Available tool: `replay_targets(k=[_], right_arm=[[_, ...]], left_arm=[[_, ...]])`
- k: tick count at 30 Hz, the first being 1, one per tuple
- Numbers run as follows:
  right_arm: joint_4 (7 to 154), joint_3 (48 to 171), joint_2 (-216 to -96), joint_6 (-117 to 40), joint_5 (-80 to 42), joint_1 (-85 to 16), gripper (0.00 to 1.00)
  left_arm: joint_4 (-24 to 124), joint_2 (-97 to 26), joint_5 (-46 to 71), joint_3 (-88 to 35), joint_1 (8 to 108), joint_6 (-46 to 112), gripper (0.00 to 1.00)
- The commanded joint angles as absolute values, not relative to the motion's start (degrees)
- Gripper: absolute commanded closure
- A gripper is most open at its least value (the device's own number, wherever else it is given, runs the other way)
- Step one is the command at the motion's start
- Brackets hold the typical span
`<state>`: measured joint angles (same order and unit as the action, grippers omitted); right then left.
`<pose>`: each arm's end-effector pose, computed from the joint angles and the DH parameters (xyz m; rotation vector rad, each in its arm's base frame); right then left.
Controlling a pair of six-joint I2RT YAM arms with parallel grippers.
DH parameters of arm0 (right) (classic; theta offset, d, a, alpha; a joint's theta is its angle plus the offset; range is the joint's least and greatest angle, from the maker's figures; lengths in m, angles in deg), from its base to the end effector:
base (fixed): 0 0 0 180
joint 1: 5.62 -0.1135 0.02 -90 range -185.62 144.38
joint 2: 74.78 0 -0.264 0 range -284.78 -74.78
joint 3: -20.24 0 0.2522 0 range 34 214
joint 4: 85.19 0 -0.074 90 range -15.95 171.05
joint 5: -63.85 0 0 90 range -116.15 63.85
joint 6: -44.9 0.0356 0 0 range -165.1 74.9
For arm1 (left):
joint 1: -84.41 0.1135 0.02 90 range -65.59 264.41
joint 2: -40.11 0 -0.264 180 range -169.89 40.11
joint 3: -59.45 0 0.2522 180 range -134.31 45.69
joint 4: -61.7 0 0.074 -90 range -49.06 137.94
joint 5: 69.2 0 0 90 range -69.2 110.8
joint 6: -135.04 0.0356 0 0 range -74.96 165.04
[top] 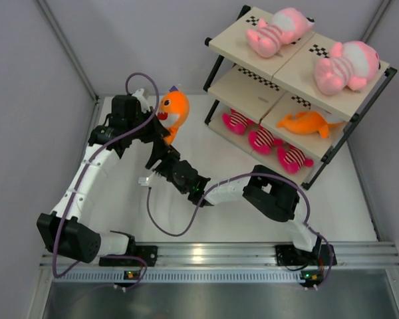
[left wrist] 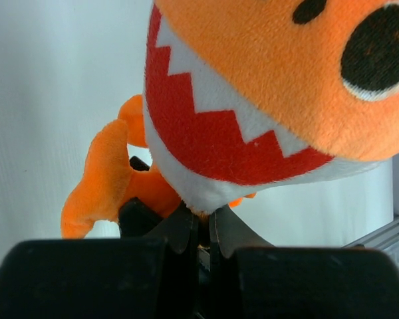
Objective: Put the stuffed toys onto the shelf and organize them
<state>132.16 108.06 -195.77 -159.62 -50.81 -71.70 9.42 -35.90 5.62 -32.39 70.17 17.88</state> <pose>0.2054 0.4264 0.2096 -1.5484 0.3555 -0.9908 0.2749 -0.0794 0.3741 -0.1035 2.2668 -0.6860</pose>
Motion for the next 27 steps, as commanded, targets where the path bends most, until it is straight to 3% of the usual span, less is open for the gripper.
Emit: replay_targets(k=[1,3,5,7,12,14,15,17,23,27], right_arm=[[134.58,113.36,-196.69,-168.41,-52.78,-69.52,0.41],[135.54,114.07,-197.30,-168.32,-52.87,-69.16,0.61],[138.51,114.16,-197.57,-168.32,-52.00,-69.07,0.70],[143.00,113.11,-197.31,-168.85,-50.33,-69.07,1.00],[147.14,108.81,-192.05,-165.10,-48.56,-69.77,1.00],[142.16,103.37,-185.66,-161.75,-47.43,-70.65,1.00],[137.52,99.00,-180.66,-158.60,-45.33,-70.92,1.00],[134.24,95.36,-176.78,-156.29,-43.38,-71.09,1.00],[133.36,89.64,-168.93,-158.92,-47.42,-70.31,1.00],[115.81,91.12,-159.71,-145.32,-42.87,-69.69,1.00]], left_arm=[[9.62,-33.45,5.07,-32.36,70.17,17.35,1.00],[9.71,-33.37,4.80,-32.27,70.17,17.35,1.00],[9.62,-33.36,4.45,-32.27,70.17,17.44,1.00],[9.71,-33.28,4.19,-32.27,70.17,17.88,1.00],[9.62,-33.19,4.80,-32.88,70.17,19.99,0.99],[9.62,-33.36,3.93,-33.14,70.17,21.13,0.78],[9.62,-33.45,2.09,-33.67,70.17,22.09,0.61],[9.62,-33.54,0.24,-34.55,70.17,23.15,0.46],[6.38,-34.06,2.86,-42.43,70.26,29.82,0.29],[1.72,-34.60,8.21,-50.62,70.34,36.32,0.15]])
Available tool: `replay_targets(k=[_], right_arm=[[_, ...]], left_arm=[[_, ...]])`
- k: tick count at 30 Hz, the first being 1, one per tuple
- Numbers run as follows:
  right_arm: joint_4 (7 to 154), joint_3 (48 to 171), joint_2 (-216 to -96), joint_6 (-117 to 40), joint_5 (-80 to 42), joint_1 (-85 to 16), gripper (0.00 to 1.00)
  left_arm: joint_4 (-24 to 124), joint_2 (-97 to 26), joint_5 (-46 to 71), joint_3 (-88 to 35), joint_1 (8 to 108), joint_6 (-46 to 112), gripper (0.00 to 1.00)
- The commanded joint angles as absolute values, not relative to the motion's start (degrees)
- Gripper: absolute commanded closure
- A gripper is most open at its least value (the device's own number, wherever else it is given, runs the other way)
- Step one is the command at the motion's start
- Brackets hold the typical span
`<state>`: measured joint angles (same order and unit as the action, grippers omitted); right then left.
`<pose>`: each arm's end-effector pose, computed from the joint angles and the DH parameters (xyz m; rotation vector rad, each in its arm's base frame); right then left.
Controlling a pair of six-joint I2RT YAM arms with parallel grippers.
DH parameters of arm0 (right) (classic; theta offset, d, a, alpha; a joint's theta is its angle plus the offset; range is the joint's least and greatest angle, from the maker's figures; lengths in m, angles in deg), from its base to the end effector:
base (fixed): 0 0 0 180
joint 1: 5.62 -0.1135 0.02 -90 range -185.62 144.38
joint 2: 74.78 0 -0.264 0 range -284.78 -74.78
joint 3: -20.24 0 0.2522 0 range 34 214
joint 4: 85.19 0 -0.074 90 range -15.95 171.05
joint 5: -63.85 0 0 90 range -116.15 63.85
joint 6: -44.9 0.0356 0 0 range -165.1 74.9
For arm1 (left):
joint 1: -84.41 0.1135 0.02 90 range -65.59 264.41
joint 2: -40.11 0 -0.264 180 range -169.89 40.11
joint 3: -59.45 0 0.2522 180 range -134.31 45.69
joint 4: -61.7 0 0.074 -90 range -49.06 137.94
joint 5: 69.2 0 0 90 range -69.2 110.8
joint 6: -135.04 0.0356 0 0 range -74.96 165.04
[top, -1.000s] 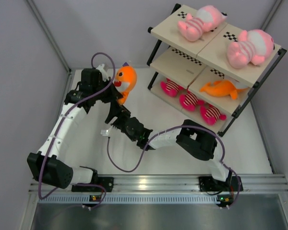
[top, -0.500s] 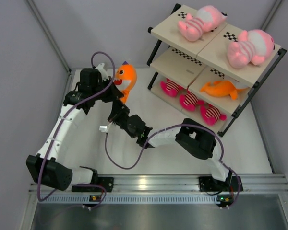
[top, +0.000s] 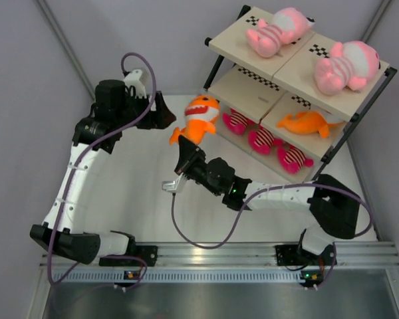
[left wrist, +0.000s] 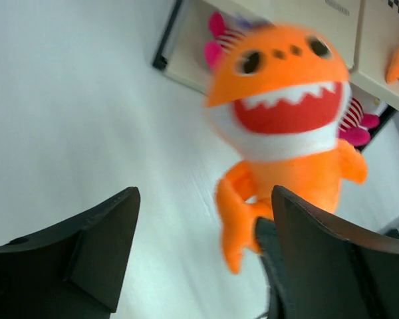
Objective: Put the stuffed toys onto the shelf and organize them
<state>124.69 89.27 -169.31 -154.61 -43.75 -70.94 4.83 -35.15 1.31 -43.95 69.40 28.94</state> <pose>0.1668 0.3373 0.2763 -1.5232 0.3258 -0.8442 0.2573 -0.0813 0.4361 0.1938 2.1037 -0.6815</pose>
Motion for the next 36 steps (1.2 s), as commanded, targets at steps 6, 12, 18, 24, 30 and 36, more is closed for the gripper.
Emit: replay_targets(k=[6,12,18,24,30,36], right_arm=[[106.26,96.40,-152.31,-133.69,-38.54,-65.04,1.00],[106.27,102.37,-151.34,-129.74,-36.26,-59.85,1.00],[108.65,106.33,-154.76,-134.74,-34.85,-53.18,1.00],[107.76,101.24,-160.99,-146.15,-34.66,-46.41,1.00],[111.11,101.33,-165.04,-151.63,-37.05,-44.21,1.00],[105.25,97.90,-164.87,-144.25,-30.29,-39.38,1.00]], left_arm=[[0.39,-31.70,20.09,-58.36,70.34,41.78,0.06],[-0.49,-30.46,16.32,-57.23,70.34,41.88,0.06],[-0.49,-29.85,16.75,-55.29,70.34,42.22,0.07],[-0.49,-28.27,15.88,-54.33,70.34,42.31,0.07],[-1.02,-27.56,15.35,-53.10,70.34,41.96,0.07],[-0.93,-28.09,14.82,-52.57,70.34,41.88,0.07]])
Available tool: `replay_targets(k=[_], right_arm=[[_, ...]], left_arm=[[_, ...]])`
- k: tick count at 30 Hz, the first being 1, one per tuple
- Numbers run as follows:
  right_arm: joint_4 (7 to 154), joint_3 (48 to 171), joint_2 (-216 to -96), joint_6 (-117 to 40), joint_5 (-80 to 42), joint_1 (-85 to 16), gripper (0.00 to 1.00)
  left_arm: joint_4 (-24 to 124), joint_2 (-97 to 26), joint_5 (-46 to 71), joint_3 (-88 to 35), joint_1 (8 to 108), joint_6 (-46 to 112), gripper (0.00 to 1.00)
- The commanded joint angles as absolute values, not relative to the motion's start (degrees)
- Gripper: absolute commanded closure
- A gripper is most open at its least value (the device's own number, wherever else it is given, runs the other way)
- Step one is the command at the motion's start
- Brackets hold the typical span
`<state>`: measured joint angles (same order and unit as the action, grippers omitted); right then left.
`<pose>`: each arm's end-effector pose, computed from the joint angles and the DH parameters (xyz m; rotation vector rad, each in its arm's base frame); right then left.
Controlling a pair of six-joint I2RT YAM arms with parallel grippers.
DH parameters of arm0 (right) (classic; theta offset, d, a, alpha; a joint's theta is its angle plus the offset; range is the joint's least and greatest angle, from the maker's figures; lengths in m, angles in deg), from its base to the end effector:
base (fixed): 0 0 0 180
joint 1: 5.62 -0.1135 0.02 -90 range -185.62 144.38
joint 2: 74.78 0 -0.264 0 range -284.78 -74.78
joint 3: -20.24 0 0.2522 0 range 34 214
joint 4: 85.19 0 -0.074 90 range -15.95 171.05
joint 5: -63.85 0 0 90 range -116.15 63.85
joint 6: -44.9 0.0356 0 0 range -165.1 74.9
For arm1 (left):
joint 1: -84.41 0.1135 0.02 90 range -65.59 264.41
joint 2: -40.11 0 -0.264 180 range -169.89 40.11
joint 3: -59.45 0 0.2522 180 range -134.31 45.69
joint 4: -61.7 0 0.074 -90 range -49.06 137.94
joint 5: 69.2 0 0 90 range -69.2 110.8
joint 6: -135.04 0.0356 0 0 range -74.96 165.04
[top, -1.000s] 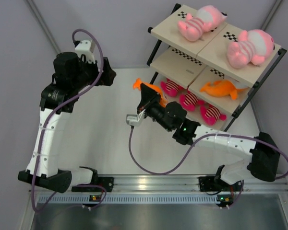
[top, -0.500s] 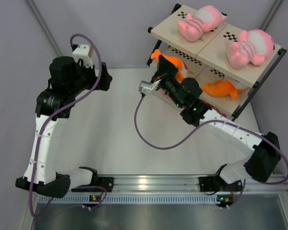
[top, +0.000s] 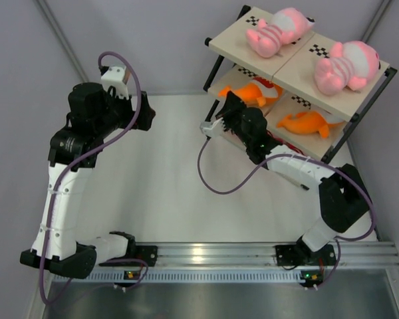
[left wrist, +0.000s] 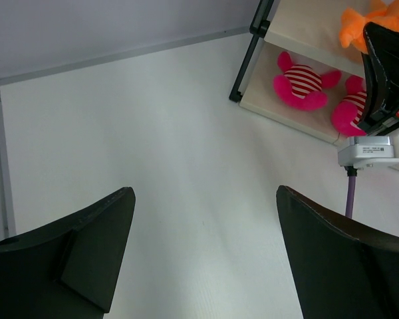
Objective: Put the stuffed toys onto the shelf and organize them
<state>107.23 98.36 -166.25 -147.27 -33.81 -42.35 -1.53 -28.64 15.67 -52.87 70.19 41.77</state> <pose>0.3085 0.2243 0.3174 -1.5291 0.6910 -0.9848 0.2029 -0.0547 0.4966 0.2438 1.9077 -0.2911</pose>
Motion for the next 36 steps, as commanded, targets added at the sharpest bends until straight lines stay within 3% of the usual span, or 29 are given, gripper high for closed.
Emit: replay_targets(k=[1,6,9,10,15,28,32,34,36], right_arm=[[104.09,98.51,-164.96,-142.06,-28.37,-38.93,1.00],[98.01,101.41,-165.84,-135.46,-21.23,-34.28,1.00],[99.50,101.59,-166.80,-135.28,-19.65,-32.78,0.94],[100.47,101.41,-166.98,-135.19,-19.30,-32.60,0.87],[102.23,100.80,-167.34,-135.36,-18.85,-32.07,0.77],[96.44,97.81,-157.76,-133.17,-18.15,-35.85,0.24],[94.33,96.84,-155.21,-132.29,-18.06,-37.08,0.15],[93.27,96.67,-154.42,-131.32,-18.06,-38.05,0.01],[91.17,96.49,-153.19,-130.36,-18.67,-39.36,0.01]], left_arm=[[-0.93,-28.35,14.73,-52.57,70.34,41.70,0.07],[-0.93,-30.02,13.42,-52.75,70.34,41.17,0.08],[-0.84,-30.90,13.50,-52.92,70.34,41.08,0.08],[-0.84,-31.08,13.59,-53.01,70.34,40.91,0.08],[-0.84,-31.87,13.85,-53.71,70.34,41.26,0.08],[-0.84,-30.99,15.09,-53.19,70.34,42.49,0.08],[-0.93,-30.47,14.82,-53.18,70.34,42.75,0.07],[-0.93,-30.11,14.82,-53.18,70.34,43.02,0.07],[-1.02,-29.94,14.91,-52.92,70.34,43.28,0.06]])
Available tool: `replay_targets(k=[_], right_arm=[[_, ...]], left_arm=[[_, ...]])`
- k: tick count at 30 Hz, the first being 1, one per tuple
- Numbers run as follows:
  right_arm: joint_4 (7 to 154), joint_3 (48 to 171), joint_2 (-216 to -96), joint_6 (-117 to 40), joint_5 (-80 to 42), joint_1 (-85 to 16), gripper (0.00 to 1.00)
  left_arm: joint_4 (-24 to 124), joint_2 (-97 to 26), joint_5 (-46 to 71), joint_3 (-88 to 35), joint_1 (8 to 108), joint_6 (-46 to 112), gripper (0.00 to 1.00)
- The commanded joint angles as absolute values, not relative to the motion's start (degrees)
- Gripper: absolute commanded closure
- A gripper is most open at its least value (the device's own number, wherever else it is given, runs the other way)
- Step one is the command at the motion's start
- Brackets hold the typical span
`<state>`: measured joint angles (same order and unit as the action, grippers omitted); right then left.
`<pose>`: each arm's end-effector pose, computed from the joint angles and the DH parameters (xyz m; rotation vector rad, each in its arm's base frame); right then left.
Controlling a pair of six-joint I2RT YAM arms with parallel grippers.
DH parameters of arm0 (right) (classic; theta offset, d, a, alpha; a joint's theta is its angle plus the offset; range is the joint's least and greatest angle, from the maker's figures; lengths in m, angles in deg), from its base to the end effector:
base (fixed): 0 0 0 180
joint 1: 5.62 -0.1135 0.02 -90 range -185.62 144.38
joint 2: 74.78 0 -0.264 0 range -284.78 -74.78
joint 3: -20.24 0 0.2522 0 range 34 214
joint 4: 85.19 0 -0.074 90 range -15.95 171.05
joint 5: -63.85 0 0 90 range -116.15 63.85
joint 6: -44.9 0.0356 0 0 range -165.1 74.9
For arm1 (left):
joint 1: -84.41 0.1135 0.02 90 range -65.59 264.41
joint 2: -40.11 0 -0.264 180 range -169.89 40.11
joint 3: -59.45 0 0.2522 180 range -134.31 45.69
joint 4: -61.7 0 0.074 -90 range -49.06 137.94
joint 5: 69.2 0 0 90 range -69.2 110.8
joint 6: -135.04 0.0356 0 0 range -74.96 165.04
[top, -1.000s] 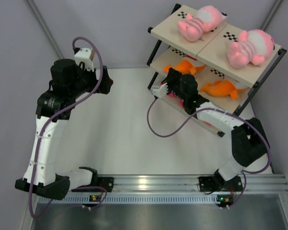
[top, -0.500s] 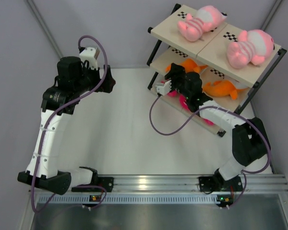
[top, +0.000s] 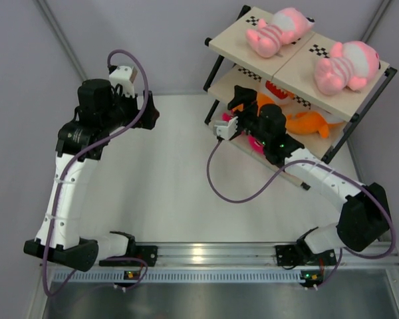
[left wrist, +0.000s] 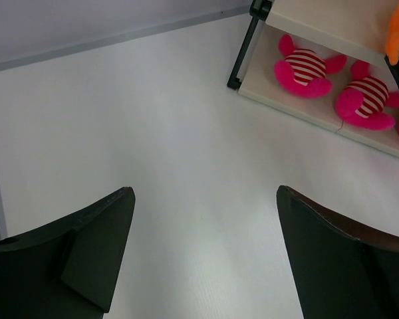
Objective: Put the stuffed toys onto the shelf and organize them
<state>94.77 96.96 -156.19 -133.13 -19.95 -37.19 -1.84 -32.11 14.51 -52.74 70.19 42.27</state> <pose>0.2885 0.1818 0.3449 -1.5055 0.7786 -0.6564 0.2248 -0.0610 0.4832 0.2698 1.9736 -0.3007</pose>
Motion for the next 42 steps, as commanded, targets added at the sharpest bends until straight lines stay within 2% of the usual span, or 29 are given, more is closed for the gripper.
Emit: replay_targets(k=[1,10,17,22,25,29,32,35,38,42], right_arm=[[90.29,96.58,-152.75,-129.74,-18.85,-39.98,0.01],[90.72,97.20,-155.47,-126.40,-22.11,-37.61,0.01],[89.58,94.56,-149.24,-125.00,-22.36,-42.51,0.01],[88.44,89.82,-140.72,-107.72,-24.39,-50.08,0.01],[85.97,85.78,-134.21,-91.20,-17.55,-52.29,0.01],[94.73,74.63,-125.26,-74.06,-14.63,-52.46,0.01],[96.26,66.01,-119.99,-66.93,-18.67,-52.38,0.00],[92.84,59.95,-115.33,-60.95,-25.60,-52.46,0.01],[88.98,57.82,-111.44,-54.80,-35.79,-52.46,0.00],[85.88,54.49,-108.28,-48.89,-50.37,-52.38,0.01]], left_arm=[[-0.93,-29.68,15.08,-52.83,70.34,43.45,0.06],[-0.84,-28.71,15.08,-52.31,70.34,43.81,0.05],[-0.84,-28.62,15.35,-51.17,70.34,44.51,0.04],[-0.75,-27.66,18.86,-44.41,70.34,47.41,0.04],[-0.84,-26.95,20.18,-38.61,70.34,49.87,0.04],[-0.58,-24.06,20.27,-29.31,70.34,54.16,0.03],[0.47,-20.54,20.27,-21.85,70.43,57.94,0.03],[4.06,-15.11,25.96,-13.15,70.52,60.85,0.03],[7.50,-9.75,30.97,-5.13,70.61,63.04,0.02],[9.70,-3.76,31.26,2.35,70.70,64.02,0.02]])
